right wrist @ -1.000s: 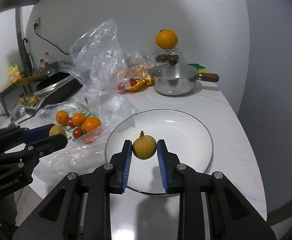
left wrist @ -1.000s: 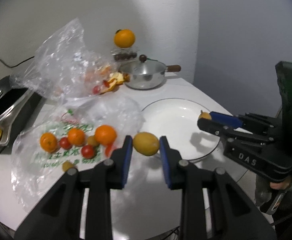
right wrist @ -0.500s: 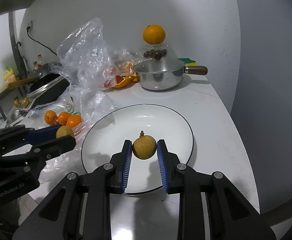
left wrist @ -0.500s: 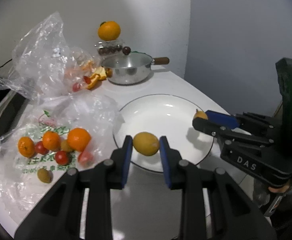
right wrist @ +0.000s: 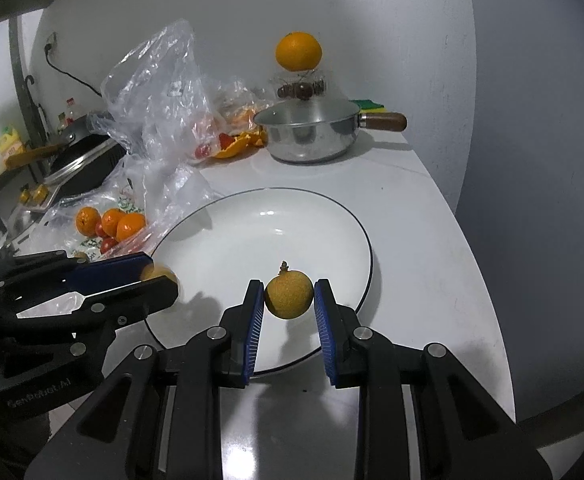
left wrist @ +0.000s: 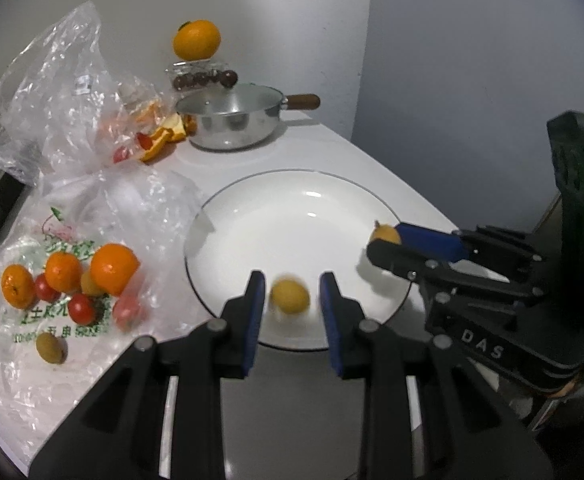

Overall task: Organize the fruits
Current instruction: 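Open the left gripper over the plate while the right gripper also releases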

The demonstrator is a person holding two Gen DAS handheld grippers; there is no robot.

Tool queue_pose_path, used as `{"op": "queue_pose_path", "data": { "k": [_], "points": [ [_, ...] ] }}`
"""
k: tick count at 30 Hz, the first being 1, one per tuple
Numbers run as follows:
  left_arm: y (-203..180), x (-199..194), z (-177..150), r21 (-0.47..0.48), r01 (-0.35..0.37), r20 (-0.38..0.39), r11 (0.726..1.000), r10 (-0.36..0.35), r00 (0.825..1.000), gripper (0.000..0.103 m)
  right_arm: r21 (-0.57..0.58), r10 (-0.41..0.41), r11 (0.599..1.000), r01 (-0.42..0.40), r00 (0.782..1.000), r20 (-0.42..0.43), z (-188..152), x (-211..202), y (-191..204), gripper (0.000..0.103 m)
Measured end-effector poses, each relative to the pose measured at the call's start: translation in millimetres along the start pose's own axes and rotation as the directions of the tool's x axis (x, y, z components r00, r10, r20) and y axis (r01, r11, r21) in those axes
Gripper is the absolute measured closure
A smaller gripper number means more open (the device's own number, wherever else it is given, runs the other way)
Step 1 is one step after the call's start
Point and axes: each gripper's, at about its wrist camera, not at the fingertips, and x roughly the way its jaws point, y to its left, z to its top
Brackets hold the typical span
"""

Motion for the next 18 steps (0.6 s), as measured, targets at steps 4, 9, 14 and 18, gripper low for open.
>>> {"op": "queue_pose_path", "data": {
  "k": [4,9,14,18],
  "points": [
    [4.8,-2.4,0.5,-0.021,0.002,-0.005,1.000,-0.002,1.000,0.071,0.000,0.000,1.000,0.000,1.000,-0.004,1.4,-0.4,2.8,0.075],
    [10.3,-11.1,-0.1,-0.031,-0.002,0.010,1.000,0.002,1.000,0.069,-0.010,-0.012,1.000,0.012,1.000,-0.004,2.8,-2.4,7.9,0.075],
    [15.1,-23.7,-2.0,-0.037,-0.004,0.026,0.999,0.005,1.000,0.064,-0.023,-0.018,1.000,0.018,1.000,0.002,6.7,-6.9,17.7,0.074],
    [22.5,-32.8,-3.7,-0.059,0.002,0.039,0.998,0.000,0.999,0.053,-0.034,-0.021,0.999,0.021,1.000,0.008,8.8,-11.3,26.4,0.074]
  ]
}}
